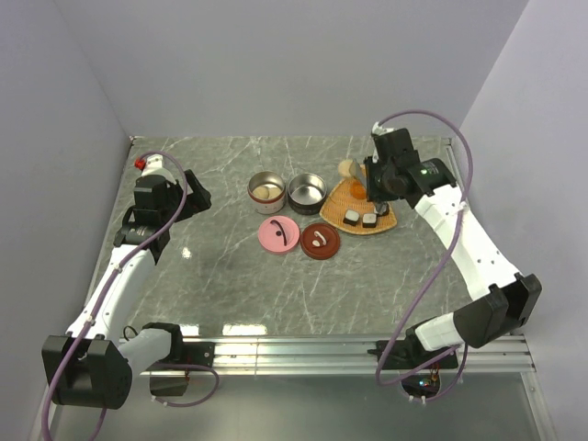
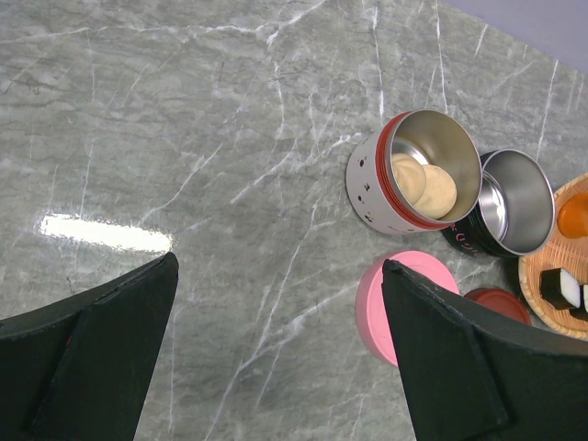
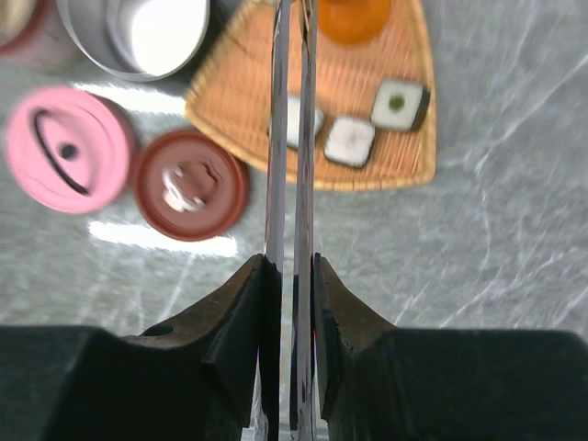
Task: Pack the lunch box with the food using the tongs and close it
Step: Pick up the food using the clamp, then place the food into the lunch box
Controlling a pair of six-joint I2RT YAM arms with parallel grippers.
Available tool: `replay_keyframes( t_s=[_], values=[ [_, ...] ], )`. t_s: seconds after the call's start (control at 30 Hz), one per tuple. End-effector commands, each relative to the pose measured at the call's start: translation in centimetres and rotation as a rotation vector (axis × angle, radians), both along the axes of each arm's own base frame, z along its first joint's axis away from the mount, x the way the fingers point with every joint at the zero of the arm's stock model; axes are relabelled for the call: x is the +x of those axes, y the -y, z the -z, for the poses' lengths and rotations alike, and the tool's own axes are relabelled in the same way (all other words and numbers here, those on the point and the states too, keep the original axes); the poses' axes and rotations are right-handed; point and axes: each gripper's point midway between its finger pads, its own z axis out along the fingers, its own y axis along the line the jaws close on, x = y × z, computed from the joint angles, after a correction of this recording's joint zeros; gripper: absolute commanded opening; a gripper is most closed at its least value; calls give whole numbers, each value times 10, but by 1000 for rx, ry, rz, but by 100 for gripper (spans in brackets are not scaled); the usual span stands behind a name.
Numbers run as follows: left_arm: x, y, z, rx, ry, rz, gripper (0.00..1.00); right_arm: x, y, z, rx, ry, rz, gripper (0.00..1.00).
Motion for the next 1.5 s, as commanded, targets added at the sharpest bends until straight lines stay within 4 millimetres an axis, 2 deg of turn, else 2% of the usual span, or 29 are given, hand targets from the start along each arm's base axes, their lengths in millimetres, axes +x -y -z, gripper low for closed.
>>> replay_keyframes(
  t_s=[0.0,0.1,0.23,0.33,0.37,0.43,0.47,0.57,0.87,1.07,1.3,1.47],
  values=[
    [3,4,-13,-20,51,12,99,7,-4,-32,9,54,-23,17],
    [3,4,-13,-18,50,13,100,10,-20,-44,53,77,-60,17],
    [4,4,-12,-17,47,11,99,8,-66,-47,115,80,-164,18],
    [4,4,-11,-16,44,13,100,10,-94,-43,125,69,-222,19],
    [4,4,-11,-18,42,13,99,8,-112,-42,128,64,-263,19],
    [4,4,-12,-16,44,13,100,8,-128,-44,138,69,-295,19],
    [3,4,-13,-14,44,15,99,7,-140,-39,136,56,-319,19],
    [3,3,-12,-13,41,13,99,11,-157,-35,144,49,-352,19],
    [3,3,-12,-12,41,14,99,30,-170,-16,102,21,-364,19],
    [4,3,-12,-10,40,14,100,31,-174,1,88,-21,-371,23],
    [5,3,-11,-9,39,13,100,34,-170,4,69,-12,-357,44],
    [4,3,-10,-10,35,13,99,37,-170,-9,83,21,-347,48]
  ],
)
